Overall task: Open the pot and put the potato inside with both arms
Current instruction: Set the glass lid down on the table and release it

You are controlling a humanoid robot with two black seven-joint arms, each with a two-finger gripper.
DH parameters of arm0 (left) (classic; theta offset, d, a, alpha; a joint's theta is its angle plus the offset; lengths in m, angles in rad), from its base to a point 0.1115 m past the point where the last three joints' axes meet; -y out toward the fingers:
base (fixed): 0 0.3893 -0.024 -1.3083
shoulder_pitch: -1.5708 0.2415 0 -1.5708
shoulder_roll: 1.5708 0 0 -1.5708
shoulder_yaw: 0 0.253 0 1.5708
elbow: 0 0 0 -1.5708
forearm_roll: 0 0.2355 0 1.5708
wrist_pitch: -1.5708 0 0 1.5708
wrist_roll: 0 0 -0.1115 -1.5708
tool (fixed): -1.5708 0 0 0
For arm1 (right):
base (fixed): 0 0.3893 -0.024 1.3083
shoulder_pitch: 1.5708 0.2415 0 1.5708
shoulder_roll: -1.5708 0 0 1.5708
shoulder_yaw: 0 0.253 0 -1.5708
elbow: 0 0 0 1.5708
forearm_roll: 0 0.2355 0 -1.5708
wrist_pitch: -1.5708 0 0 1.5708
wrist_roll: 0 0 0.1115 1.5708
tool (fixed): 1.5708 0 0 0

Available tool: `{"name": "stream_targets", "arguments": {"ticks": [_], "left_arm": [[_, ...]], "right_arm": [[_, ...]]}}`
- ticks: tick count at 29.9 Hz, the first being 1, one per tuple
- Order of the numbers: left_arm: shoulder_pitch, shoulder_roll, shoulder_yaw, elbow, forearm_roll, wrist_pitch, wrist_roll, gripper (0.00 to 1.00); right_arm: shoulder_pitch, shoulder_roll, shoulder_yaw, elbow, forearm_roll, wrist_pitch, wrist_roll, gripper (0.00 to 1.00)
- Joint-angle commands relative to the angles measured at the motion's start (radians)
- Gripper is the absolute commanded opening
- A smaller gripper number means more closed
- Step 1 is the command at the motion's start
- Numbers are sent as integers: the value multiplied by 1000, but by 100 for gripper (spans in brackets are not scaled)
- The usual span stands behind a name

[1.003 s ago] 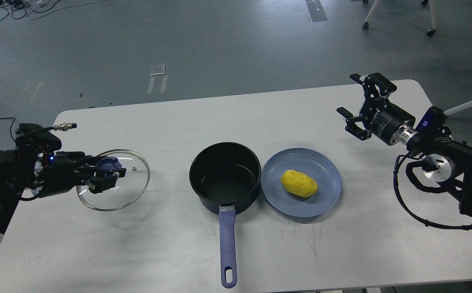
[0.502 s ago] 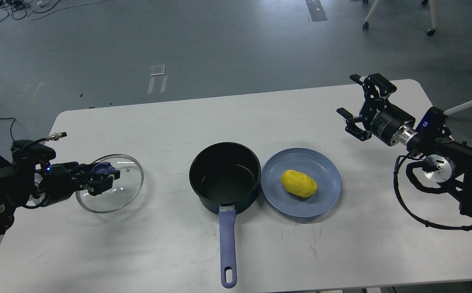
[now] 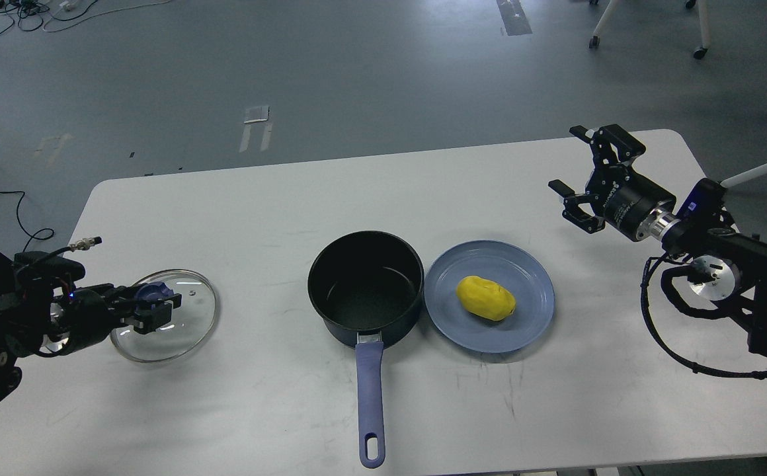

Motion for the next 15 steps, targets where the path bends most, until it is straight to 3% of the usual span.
{"name": "stream_targets", "arguments": {"ticks": [1,3,6,15], "left_arm": [[14,0,0,5,0,2,0,66],[14,0,0,5,0,4,0,71],[16,0,-2,5,-2,2,0,96],[-13,29,-3,-44,-100,-13,0,98]], "right_arm": [[0,-1,0,0,0,0,0,100],[0,-9,0,0,0,0,0,100],[0,-14,2,2,0,0,0,100],[-2,-55,5,28,0,0,0,100]]}}
